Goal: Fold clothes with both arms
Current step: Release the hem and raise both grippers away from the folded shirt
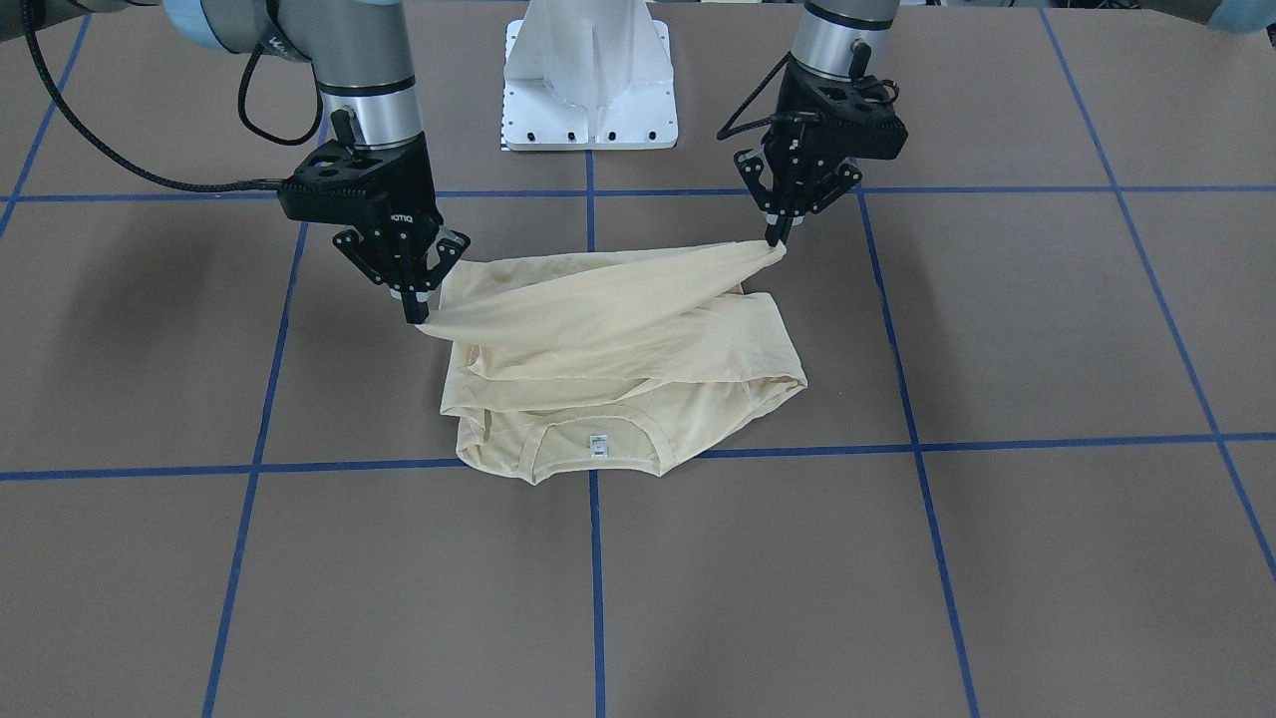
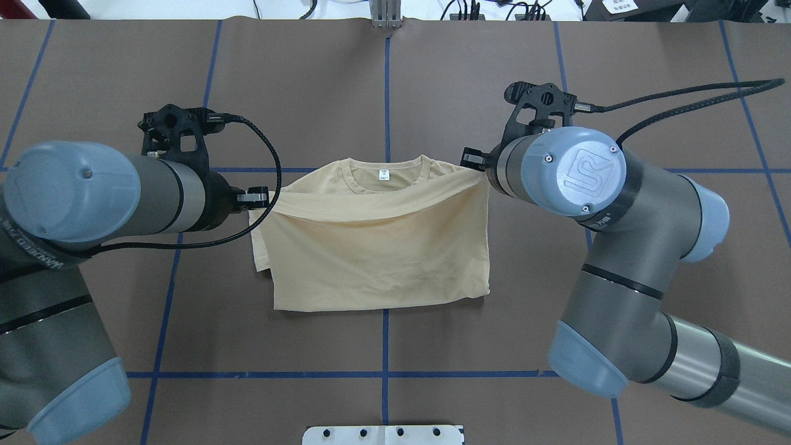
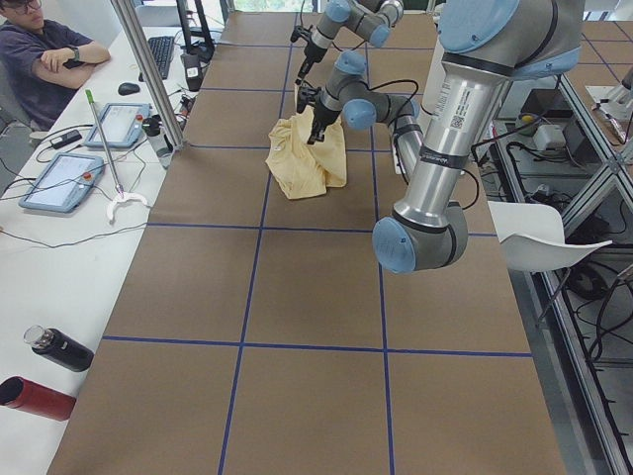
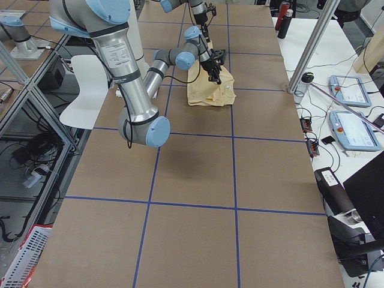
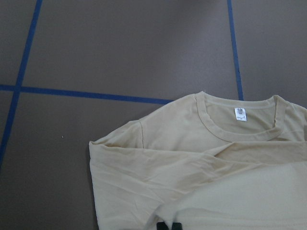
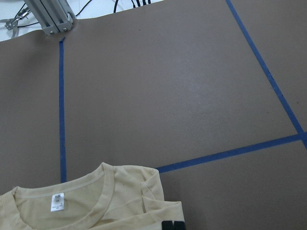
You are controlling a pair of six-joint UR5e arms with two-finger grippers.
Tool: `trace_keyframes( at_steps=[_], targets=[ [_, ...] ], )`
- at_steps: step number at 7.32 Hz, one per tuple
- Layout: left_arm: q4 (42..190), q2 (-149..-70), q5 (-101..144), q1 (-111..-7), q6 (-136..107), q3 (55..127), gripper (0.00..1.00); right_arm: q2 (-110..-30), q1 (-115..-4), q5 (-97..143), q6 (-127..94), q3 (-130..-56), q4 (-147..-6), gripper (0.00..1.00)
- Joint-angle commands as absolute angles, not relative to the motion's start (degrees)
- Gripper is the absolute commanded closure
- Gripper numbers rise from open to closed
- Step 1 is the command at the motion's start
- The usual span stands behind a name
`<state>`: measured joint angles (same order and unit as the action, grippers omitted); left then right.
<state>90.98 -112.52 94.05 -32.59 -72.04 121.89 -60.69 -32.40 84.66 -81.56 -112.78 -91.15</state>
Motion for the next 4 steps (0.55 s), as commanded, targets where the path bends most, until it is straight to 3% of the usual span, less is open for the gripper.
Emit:
trace_keyframes(
  at_steps=[1, 4],
  targets=[
    [94.8, -114.08, 92.48, -33.31, -71.54, 114.65, 1.0, -55.93, -33.48, 84.64, -81.56, -106.82, -90.88, 1.0],
    [105.53, -114.6, 90.54, -33.75, -71.46, 102.25, 1.0, -52.31, -34.28, 84.46, -81.39, -93.66, -81.78, 1.0]
  ],
)
